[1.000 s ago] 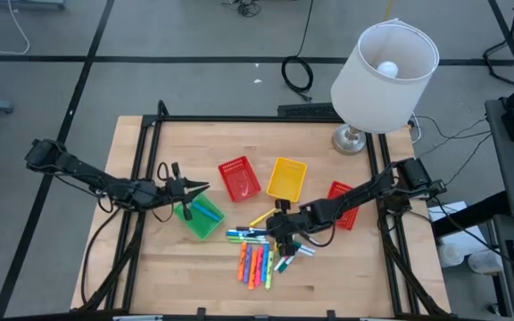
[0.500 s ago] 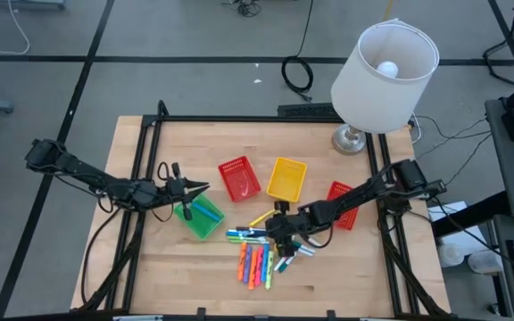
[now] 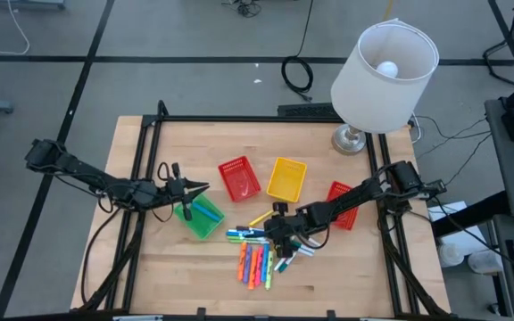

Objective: Pick & Place Markers
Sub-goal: Put the white and brown marker into the left red bin, then adjust the highlighters on the table

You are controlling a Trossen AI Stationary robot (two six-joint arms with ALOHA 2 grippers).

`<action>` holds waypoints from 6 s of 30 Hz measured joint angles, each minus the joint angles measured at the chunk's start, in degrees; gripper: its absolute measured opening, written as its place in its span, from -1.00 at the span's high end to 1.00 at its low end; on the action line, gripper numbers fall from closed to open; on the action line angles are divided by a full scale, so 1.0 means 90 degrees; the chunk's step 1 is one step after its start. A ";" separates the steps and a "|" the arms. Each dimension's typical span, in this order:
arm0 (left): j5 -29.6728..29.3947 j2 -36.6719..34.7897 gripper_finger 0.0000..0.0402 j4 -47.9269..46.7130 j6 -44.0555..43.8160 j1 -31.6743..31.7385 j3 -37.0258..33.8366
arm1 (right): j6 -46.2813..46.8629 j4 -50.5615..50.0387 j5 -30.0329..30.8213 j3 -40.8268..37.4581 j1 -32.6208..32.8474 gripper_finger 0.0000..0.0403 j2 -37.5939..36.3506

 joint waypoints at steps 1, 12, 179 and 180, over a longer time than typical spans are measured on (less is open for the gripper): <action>-0.0001 -0.0001 0.77 0.0000 0.0000 0.0000 0.0000 | -0.0005 -0.0006 -0.0009 0.0000 -0.0010 0.39 0.0000; -0.0002 -0.0001 0.77 0.0005 -0.0031 0.0000 0.0000 | -0.0115 -0.0033 -0.0015 -0.0007 -0.0055 0.93 0.0015; -0.0913 -0.0051 0.77 0.2411 0.2914 -0.0054 0.0002 | 0.2431 0.0732 0.0967 0.1411 -0.1835 0.62 0.0338; -0.0908 -0.0051 0.77 0.2412 0.2903 -0.0083 0.0002 | 0.2428 0.0732 0.0970 0.1411 -0.1835 0.61 0.0338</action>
